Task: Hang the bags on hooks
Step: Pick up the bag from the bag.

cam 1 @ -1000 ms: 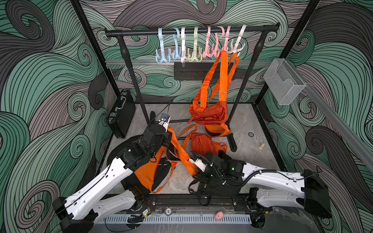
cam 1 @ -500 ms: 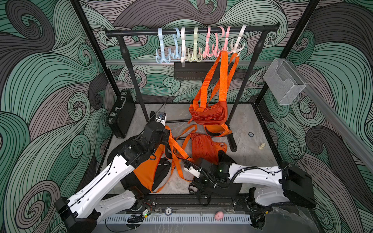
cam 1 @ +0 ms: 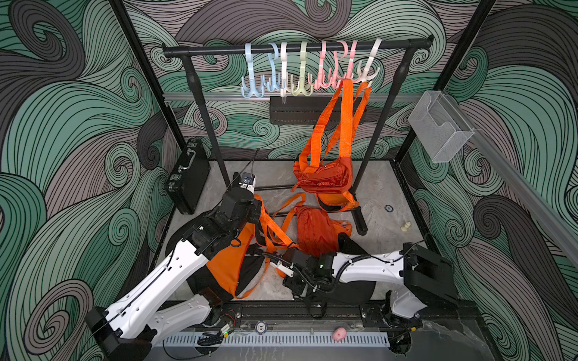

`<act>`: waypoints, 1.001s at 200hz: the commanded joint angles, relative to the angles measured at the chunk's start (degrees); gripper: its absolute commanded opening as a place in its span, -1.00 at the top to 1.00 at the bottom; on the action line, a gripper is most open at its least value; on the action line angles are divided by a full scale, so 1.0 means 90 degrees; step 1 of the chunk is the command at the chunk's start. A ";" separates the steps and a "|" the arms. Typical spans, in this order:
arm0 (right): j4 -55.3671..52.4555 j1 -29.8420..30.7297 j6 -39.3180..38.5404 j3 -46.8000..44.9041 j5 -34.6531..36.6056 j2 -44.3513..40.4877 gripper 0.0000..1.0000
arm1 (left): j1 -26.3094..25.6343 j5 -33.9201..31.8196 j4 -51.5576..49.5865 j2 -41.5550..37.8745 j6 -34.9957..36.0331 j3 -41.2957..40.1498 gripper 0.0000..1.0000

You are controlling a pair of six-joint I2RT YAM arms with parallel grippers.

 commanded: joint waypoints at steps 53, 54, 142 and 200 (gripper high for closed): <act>-0.0435 0.0177 -0.0252 0.0130 0.0196 0.0427 0.31 | 0.0287 0.0117 -0.0062 0.0066 -0.0087 -0.0008 1.00; -0.0446 0.0177 -0.0255 0.0132 0.0203 0.0438 0.31 | 0.0293 0.0119 -0.0062 0.0066 -0.0082 -0.0008 1.00; -0.1789 0.0112 -0.0706 0.0780 0.1049 -0.2317 1.00 | 0.0436 0.0460 -0.0243 0.0136 0.0035 0.0033 0.98; -0.2395 -0.1346 -0.1190 0.2483 0.0198 -0.4475 1.00 | 0.0414 0.2280 -0.0579 -0.0511 0.0684 0.0678 -0.58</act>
